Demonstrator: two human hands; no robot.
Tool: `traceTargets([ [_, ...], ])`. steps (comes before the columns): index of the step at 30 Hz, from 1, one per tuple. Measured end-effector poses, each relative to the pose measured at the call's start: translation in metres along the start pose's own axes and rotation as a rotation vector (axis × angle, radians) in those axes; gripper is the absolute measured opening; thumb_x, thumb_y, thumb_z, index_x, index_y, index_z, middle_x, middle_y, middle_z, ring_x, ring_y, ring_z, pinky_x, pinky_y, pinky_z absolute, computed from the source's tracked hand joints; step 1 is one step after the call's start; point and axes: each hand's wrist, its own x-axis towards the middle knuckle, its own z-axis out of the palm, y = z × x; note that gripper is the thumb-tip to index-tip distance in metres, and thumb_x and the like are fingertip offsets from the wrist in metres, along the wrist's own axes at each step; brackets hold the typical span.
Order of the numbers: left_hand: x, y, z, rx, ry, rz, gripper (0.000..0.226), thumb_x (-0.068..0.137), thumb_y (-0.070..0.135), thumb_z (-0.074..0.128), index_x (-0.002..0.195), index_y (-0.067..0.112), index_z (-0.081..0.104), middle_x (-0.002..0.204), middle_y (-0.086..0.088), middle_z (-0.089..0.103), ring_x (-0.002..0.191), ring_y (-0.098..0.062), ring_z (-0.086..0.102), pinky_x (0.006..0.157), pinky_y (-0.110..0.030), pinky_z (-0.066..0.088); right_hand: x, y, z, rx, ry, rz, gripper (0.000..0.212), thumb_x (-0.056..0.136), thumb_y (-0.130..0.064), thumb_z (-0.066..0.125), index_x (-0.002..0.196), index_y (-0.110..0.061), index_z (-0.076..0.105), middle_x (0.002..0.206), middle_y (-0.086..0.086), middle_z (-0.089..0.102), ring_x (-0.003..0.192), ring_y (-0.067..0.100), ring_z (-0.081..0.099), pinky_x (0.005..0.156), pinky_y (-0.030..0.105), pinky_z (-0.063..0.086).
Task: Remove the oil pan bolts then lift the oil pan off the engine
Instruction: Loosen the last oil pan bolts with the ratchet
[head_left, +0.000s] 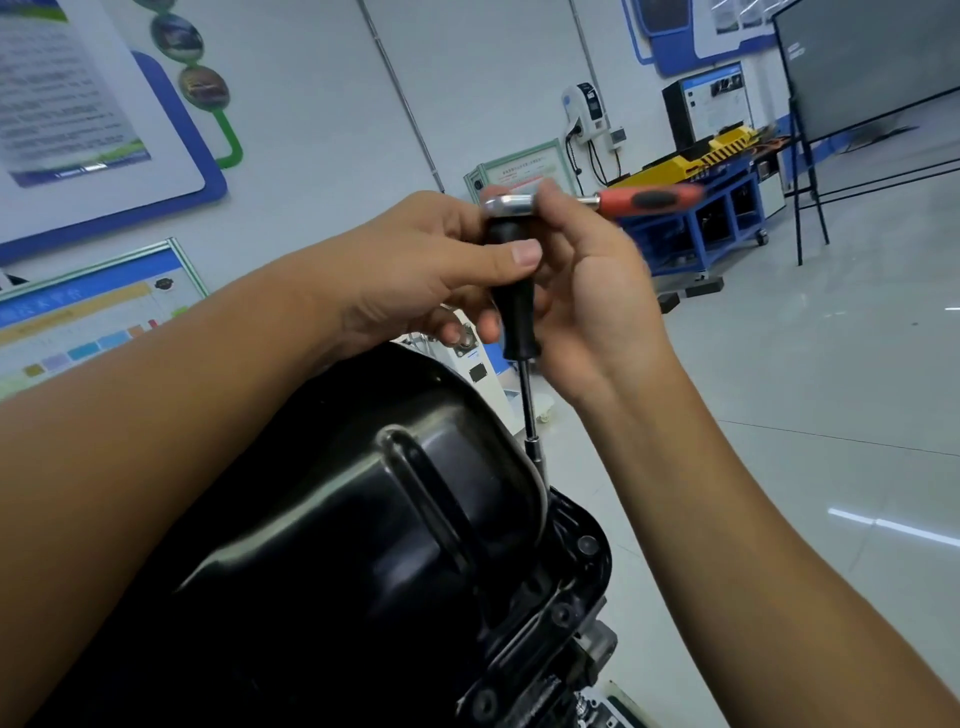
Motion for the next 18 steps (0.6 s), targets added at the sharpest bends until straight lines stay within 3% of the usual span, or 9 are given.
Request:
traceTargets([
  [2, -0.002, 0.002, 0.0, 0.006, -0.012, 0.005, 0.019, 0.094, 0.023, 0.071, 0.107, 0.01, 0.074, 0.097, -0.017, 0.076, 0.057, -0.015, 0.062, 0.046, -0.021, 0.045, 0.001, -0.006, -0.002, 0.146, -0.024, 0.211, 0.034, 0.104, -0.029, 0.054, 0.099, 0.0, 0.071, 0.101, 0.014, 0.073, 0.083, 0.031, 0.073, 0.073, 0.04, 0.054],
  [3, -0.002, 0.002, 0.0, 0.019, 0.013, 0.003, 0.024, 0.091, 0.023, 0.073, 0.108, 0.007, 0.073, 0.101, -0.022, 0.075, 0.056, -0.014, 0.061, 0.046, -0.022, 0.045, 0.001, -0.005, -0.003, 0.124, 0.004, 0.169, 0.033, 0.102, -0.027, 0.057, 0.105, 0.003, 0.069, 0.104, 0.014, 0.072, 0.088, 0.032, 0.075, 0.077, 0.042, 0.055],
  [6, 0.0, 0.001, 0.003, 0.057, 0.13, -0.032, 0.029, 0.086, 0.02, 0.08, 0.1, -0.003, 0.069, 0.102, -0.031, 0.07, 0.053, -0.014, 0.059, 0.045, -0.024, 0.046, 0.003, -0.006, -0.007, -0.198, 0.12, -0.328, 0.01, 0.09, -0.01, 0.073, 0.092, -0.003, 0.066, 0.085, 0.008, 0.074, 0.079, 0.022, 0.075, 0.071, 0.037, 0.058],
  [8, 0.002, 0.002, 0.004, 0.054, 0.173, -0.06, 0.017, 0.087, 0.016, 0.078, 0.093, 0.002, 0.07, 0.098, -0.03, 0.072, 0.052, -0.017, 0.059, 0.045, -0.024, 0.045, 0.004, -0.004, -0.009, -0.418, 0.121, -0.512, 0.019, 0.086, -0.006, 0.077, 0.081, -0.013, 0.061, 0.079, 0.006, 0.075, 0.076, 0.021, 0.076, 0.069, 0.035, 0.061],
  [11, 0.0, 0.005, 0.004, 0.046, 0.092, -0.081, 0.016, 0.092, 0.022, 0.073, 0.102, 0.009, 0.073, 0.099, -0.012, 0.078, 0.052, -0.017, 0.061, 0.043, -0.021, 0.039, 0.006, -0.005, -0.007, -0.131, 0.06, -0.169, 0.009, 0.095, -0.012, 0.071, 0.09, -0.005, 0.068, 0.087, 0.014, 0.074, 0.081, 0.024, 0.074, 0.068, 0.033, 0.057],
  [13, 0.0, 0.006, 0.004, 0.099, 0.081, -0.095, 0.025, 0.092, 0.029, 0.073, 0.105, 0.008, 0.074, 0.096, -0.008, 0.079, 0.051, -0.013, 0.059, 0.043, -0.018, 0.035, 0.007, -0.002, -0.005, 0.082, 0.025, 0.146, 0.022, 0.102, -0.022, 0.061, 0.101, -0.002, 0.069, 0.101, 0.015, 0.073, 0.097, 0.029, 0.069, 0.087, 0.036, 0.054],
  [14, 0.0, 0.005, 0.005, 0.121, 0.11, -0.103, 0.027, 0.09, 0.03, 0.075, 0.103, 0.006, 0.074, 0.094, -0.011, 0.079, 0.049, -0.012, 0.058, 0.043, -0.018, 0.035, 0.006, 0.002, -0.005, 0.083, 0.039, 0.159, 0.024, 0.103, -0.023, 0.059, 0.106, 0.0, 0.067, 0.108, 0.017, 0.072, 0.104, 0.033, 0.069, 0.097, 0.045, 0.053],
  [16, 0.001, 0.004, 0.005, 0.135, 0.176, -0.126, 0.029, 0.087, 0.03, 0.079, 0.099, 0.004, 0.074, 0.094, -0.017, 0.077, 0.047, -0.011, 0.056, 0.043, -0.018, 0.036, 0.003, 0.007, -0.003, -0.09, 0.106, -0.092, 0.015, 0.099, -0.012, 0.066, 0.108, 0.0, 0.067, 0.105, 0.015, 0.074, 0.098, 0.028, 0.075, 0.092, 0.05, 0.059],
  [18, 0.001, 0.003, 0.005, 0.139, 0.194, -0.132, 0.035, 0.083, 0.026, 0.081, 0.101, -0.003, 0.072, 0.094, -0.021, 0.076, 0.046, -0.013, 0.056, 0.044, -0.02, 0.038, 0.0, 0.011, -0.002, -0.339, 0.13, -0.428, 0.011, 0.091, -0.003, 0.073, 0.101, -0.003, 0.068, 0.094, 0.009, 0.077, 0.087, 0.02, 0.076, 0.077, 0.036, 0.062],
])
